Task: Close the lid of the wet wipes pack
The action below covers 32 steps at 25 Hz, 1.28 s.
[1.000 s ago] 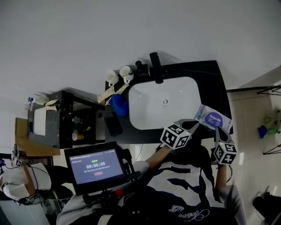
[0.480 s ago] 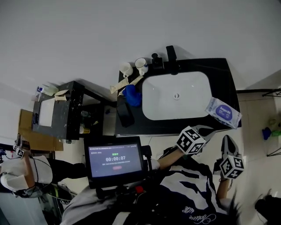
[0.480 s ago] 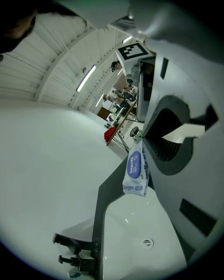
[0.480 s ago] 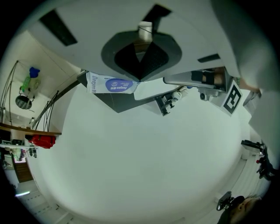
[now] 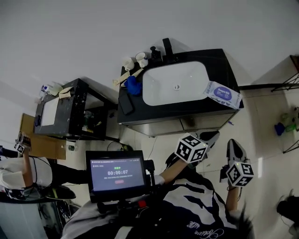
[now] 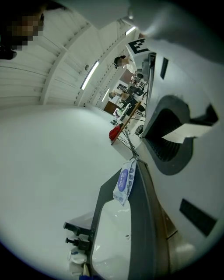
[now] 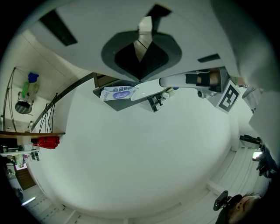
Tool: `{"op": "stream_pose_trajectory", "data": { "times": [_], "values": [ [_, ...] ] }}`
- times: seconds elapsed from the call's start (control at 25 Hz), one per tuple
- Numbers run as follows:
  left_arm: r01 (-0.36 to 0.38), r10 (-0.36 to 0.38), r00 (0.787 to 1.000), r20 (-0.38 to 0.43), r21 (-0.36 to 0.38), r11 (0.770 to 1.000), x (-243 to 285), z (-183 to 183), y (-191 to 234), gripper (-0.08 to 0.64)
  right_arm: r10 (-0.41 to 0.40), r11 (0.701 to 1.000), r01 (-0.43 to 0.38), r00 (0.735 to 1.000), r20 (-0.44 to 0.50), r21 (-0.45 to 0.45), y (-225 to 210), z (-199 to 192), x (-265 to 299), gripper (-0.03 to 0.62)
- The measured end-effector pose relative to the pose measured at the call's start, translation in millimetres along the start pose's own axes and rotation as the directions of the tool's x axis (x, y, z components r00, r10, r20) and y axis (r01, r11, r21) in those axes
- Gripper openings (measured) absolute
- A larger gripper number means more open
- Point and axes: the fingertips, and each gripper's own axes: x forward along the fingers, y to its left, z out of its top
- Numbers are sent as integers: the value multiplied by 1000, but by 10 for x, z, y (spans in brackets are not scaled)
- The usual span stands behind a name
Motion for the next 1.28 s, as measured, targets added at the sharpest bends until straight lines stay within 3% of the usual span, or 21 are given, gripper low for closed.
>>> {"op": "stream_pose_trajectory", "data": {
  "times": [0.24, 0.4, 0.68, 0.88, 1.28],
  "values": [
    [8, -8, 1000, -11, 11, 1000, -289, -393, -739, 0, 19, 1000, -20, 999, 42, 14, 141, -122, -694, -2],
    [-4, 4, 1000, -8, 39, 999, -528, -440, -916, 0, 63, 998, -64, 998, 32, 30, 388, -281, -856, -2],
    [-4, 0, 997, 76, 44, 999, -786, -216, -940, 0, 68, 998, -69, 997, 35, 17, 621, -277, -910, -2],
    [-11, 8, 999, 43, 58, 998, -1134, -67, -745, 0, 53, 998, -52, 999, 0, 44, 922, -106, -681, -2],
    [-19, 15, 999, 44, 84, 996, -1355, -278, -414, 0, 32, 998, -33, 999, 25, 44, 1109, -368, -513, -2]
  ]
}}
